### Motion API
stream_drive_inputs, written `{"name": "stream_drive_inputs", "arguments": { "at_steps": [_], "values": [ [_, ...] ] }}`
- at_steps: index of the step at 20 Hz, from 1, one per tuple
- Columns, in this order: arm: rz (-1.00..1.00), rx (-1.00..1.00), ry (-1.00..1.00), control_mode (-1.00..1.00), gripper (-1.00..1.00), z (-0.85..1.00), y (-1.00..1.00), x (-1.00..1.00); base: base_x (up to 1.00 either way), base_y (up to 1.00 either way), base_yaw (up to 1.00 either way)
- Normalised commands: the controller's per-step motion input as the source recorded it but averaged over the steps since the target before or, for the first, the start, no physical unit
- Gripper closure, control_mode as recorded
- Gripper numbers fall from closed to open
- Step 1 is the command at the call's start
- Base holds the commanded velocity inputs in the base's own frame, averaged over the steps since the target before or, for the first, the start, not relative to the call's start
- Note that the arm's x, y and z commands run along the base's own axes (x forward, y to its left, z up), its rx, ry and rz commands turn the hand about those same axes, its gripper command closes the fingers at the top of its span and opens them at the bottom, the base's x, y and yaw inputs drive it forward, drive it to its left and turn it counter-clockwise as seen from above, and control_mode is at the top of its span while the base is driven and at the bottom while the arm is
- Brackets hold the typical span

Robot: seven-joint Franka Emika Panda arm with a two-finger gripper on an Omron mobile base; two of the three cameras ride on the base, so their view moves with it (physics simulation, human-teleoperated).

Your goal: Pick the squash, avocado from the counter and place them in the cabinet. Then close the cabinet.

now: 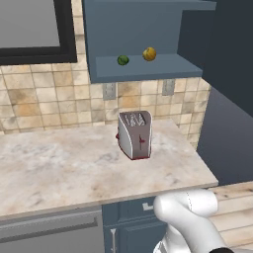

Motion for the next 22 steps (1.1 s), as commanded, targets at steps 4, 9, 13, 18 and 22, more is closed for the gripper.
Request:
{"name": "stream_drive_inputs", "arguments": {
  "at_steps": [4,9,13,18,22],
  "values": [
    [-0.03,0.26,-0.21,-1.00,-1.00,0.00,-0.41,-1.00,0.00,0.00,0.00],
    [0.00,0.23,-0.19,-1.00,-1.00,-0.11,-0.39,-0.88,0.00,0.00,0.00],
    [0.00,0.24,-0.07,-1.00,-1.00,-0.47,-0.39,-0.18,0.00,0.00,0.00],
    [0.00,0.25,-0.03,-1.00,-1.00,-0.66,-0.21,0.74,0.00,0.00,0.00],
    [0.00,0.26,0.00,-1.00,-1.00,-0.24,-0.36,1.00,0.00,0.00,0.00]
  ]
}}
